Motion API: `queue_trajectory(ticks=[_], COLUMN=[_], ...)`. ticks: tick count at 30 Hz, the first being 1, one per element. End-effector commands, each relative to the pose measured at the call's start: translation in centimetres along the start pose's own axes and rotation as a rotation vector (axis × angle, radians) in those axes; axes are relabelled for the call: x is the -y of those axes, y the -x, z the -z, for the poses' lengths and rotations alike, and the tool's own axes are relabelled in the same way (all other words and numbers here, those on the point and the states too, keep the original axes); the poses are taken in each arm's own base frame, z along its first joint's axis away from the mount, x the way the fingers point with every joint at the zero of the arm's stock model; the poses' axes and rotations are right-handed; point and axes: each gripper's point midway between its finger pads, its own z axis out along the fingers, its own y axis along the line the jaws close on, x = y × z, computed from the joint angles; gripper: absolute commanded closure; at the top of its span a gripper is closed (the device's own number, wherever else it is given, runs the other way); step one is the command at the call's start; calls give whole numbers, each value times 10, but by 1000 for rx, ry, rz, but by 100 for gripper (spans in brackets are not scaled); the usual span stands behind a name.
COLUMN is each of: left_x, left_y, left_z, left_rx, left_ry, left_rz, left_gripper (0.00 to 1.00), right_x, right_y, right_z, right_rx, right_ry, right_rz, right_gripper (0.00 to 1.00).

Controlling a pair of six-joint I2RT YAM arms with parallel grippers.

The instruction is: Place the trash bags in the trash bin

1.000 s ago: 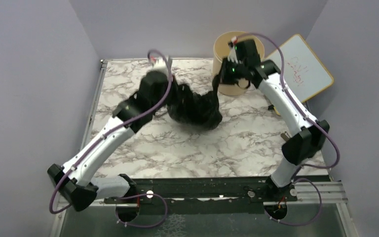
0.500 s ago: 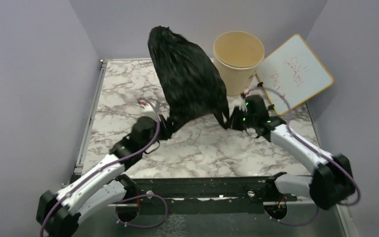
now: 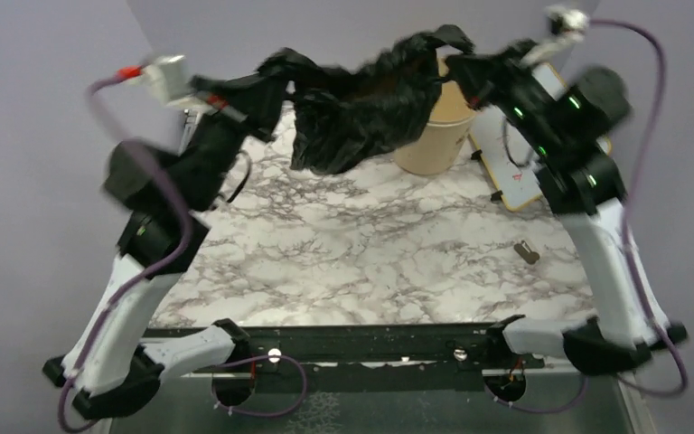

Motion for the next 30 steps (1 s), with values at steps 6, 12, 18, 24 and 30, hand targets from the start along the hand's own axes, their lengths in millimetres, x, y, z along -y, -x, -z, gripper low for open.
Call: queue_trajectory(ticks=[6, 12, 18, 24, 30], left_x=[-143, -128, -74, 26, -117], left_y=[-275, -395, -170, 36, -202], left_z=[139, 198, 69, 64, 122], left_rx=[-468, -828, -369, 143, -289], left_ry=[416, 407, 225, -149, 317], left_rz=[232, 498, 86, -84, 107], left_gripper=[100, 100, 100, 100, 100], right_x=[116, 99, 44, -45, 115], right_y=[-322, -355, -98, 66, -279], right_z=[153, 163, 74, 145, 149], right_rx=[-568, -739, -200, 393, -411], right_ry=[-466, -389, -187, 111, -429], right_rz=[-204, -267, 4, 180, -97], right_gripper=[100, 100, 100, 99, 99])
